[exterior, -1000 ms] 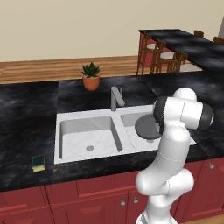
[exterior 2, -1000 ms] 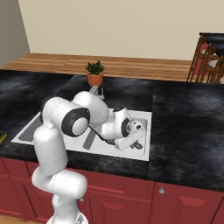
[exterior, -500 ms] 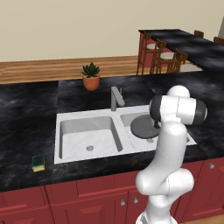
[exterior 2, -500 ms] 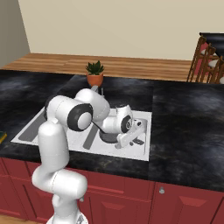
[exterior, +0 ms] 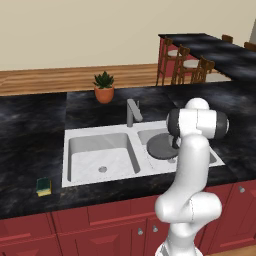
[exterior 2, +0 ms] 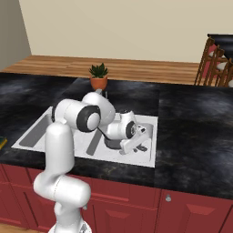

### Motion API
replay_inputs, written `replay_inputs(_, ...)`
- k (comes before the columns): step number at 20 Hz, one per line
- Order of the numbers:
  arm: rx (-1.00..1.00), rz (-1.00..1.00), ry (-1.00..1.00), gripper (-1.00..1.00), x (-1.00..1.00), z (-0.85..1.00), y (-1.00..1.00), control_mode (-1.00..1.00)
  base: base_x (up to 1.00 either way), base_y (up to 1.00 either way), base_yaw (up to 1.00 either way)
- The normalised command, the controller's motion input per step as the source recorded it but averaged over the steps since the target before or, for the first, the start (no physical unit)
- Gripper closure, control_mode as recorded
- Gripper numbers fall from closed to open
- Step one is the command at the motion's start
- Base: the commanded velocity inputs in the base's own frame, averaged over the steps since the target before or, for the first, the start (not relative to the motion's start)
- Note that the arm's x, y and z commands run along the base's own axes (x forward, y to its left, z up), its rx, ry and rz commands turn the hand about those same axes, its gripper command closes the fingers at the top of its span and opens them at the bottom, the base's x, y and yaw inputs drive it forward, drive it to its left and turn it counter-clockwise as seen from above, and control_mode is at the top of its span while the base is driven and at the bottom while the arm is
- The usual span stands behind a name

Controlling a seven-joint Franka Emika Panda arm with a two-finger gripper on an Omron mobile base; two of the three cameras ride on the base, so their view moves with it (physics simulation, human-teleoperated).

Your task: Pick the pan and sponge and place them into the sink. Then turn on the water.

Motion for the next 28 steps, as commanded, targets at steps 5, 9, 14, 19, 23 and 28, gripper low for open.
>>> replay_inputs(5,0.00,-0.02,0.00,1.00,0.24,-0.19,0.02,-1.00,0.00,0.00,0.00)
replay_inputs(9,0.04,0.00,0.00,1.00,0.22,-0.20,0.03,-1.00,0.00,0.00,0.00)
replay_inputs(14,0.04,0.00,0.00,1.00,0.21,-0.25,0.12,-1.00,0.00,0.00,0.00)
replay_inputs(19,0.06,0.01,0.02,1.00,0.24,-0.23,0.25,-1.00,0.00,0.00,0.00)
replay_inputs(23,0.07,0.03,0.01,1.00,0.17,-0.22,0.33,-1.00,0.00,0.00,0.00)
replay_inputs(28,0.08,0.03,0.00,1.00,0.12,-0.32,0.32,-1.00,0.00,0.00,0.00)
